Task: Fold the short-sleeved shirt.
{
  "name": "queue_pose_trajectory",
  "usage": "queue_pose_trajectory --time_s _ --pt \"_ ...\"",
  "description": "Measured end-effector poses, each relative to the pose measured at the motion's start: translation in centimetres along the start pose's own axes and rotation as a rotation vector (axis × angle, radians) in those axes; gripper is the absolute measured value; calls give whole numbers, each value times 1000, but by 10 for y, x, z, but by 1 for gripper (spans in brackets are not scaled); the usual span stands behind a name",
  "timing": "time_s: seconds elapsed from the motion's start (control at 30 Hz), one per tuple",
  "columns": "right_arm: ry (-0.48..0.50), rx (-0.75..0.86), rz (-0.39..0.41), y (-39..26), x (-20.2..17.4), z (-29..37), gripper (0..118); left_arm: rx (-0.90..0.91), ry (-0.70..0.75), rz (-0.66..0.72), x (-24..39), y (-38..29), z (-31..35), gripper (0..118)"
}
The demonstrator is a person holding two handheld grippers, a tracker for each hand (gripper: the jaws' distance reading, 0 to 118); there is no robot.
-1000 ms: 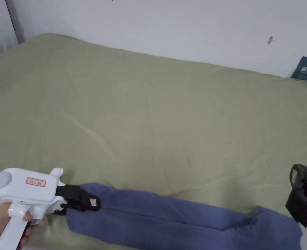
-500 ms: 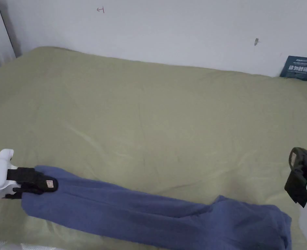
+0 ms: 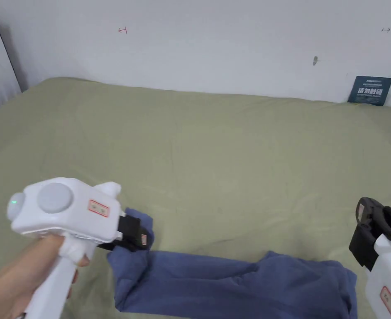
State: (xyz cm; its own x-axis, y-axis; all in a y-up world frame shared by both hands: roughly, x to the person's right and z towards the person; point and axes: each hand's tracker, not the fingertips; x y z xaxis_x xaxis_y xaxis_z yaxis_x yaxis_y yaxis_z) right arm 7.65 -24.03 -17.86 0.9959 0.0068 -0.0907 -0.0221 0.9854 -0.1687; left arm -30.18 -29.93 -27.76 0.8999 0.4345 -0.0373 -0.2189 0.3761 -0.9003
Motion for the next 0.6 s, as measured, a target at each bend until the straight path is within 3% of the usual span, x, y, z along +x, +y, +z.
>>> queue_pose_trajectory --time_s 0.17,0.2,0.27,0.3,0.33,0.53,0.57,0.6 --pt "-19 -19 -25 -8 19 0 1 -80 73 -137 52 -4 -80 9" --pt "-26 -22 -30 -9 22 0 1 -103 64 -134 59 -7 -96 25" --pt "-39 -31 -37 -11 29 0 1 -112 -5 -106 66 -13 -126 107" --pt "-45 -36 -41 -11 32 -1 1 -112 -47 -86 67 -14 -137 116" --pt "-52 -41 -45 -12 35 -1 1 -105 -75 -57 69 -17 -144 107" --pt "-61 -60 -79 -22 52 -10 1 -40 -130 -13 47 -12 -88 101" --pt "-54 -63 -88 -23 54 -12 1 6 -131 -1 37 -11 -76 92" --pt "-47 -68 -92 -24 53 -15 1 17 -121 16 27 -8 -71 61"
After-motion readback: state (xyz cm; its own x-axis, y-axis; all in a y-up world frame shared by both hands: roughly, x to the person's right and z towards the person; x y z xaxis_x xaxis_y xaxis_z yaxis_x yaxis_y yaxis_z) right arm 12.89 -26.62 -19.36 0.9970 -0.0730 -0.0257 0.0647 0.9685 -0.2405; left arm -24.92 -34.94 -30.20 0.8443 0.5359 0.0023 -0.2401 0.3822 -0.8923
